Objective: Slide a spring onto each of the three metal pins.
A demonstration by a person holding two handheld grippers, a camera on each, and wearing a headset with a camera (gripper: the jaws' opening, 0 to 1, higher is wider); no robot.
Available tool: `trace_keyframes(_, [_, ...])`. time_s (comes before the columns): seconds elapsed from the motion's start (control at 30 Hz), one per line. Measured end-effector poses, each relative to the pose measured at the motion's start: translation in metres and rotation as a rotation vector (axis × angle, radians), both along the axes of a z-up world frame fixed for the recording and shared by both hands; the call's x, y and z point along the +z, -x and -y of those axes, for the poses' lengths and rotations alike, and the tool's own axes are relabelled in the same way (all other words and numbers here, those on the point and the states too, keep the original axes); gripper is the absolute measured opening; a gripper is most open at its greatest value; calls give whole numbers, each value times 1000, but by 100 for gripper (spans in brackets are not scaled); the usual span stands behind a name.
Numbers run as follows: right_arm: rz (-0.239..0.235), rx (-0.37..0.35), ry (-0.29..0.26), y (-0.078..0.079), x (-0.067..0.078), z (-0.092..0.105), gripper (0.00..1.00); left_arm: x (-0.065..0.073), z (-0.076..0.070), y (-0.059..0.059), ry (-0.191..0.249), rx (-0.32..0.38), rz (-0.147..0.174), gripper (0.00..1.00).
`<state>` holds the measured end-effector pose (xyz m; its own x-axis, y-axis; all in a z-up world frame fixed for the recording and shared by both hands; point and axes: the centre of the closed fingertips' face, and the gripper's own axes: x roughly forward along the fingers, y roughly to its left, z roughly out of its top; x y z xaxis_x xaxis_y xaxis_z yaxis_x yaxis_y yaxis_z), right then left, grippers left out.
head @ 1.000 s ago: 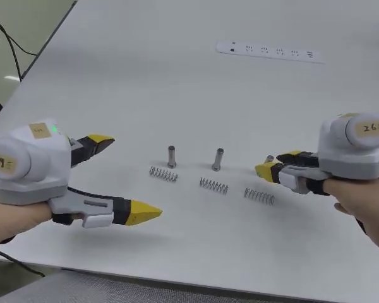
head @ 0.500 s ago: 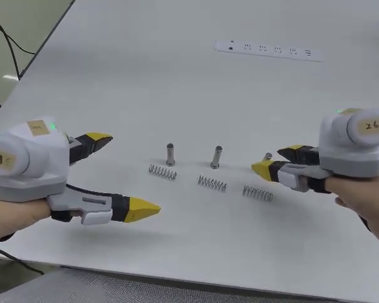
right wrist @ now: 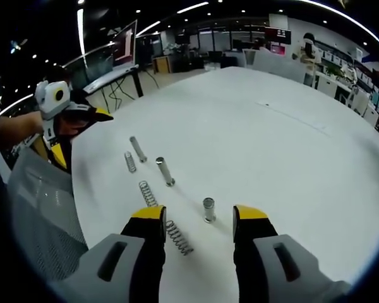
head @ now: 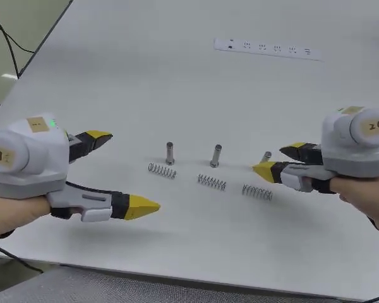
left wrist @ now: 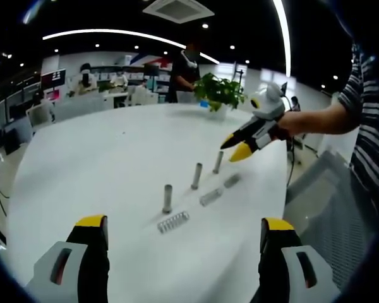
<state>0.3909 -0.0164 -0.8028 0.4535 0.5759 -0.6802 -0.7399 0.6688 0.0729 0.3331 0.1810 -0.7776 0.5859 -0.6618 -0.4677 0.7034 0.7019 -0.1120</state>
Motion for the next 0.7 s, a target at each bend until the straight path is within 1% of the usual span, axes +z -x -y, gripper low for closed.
trace_keyframes(0.1, [10, 25, 29, 3, -2, 2, 41, 2, 0, 0, 4, 0, 2, 98])
trace_keyframes(0.2, [23, 41, 38, 4, -1, 2, 41, 1, -1, 0, 1, 0, 2, 98])
trace_keyframes(0.33, [55, 118, 94, 6, -3, 3, 41, 1, -2, 0, -1, 1, 0, 98])
trace_keyframes(0.5, [65, 148, 123, 8, -3, 7, 41, -1, -2, 2, -7, -2, -4, 98])
trace_keyframes(0.57, [75, 175, 158, 9, -7, 10, 41, -1, -3, 3, -9, -2, -6, 98])
trace_keyframes(0.7, [83, 212, 186, 13, -9, 11, 41, -1, -4, 3, -7, 0, -5, 98])
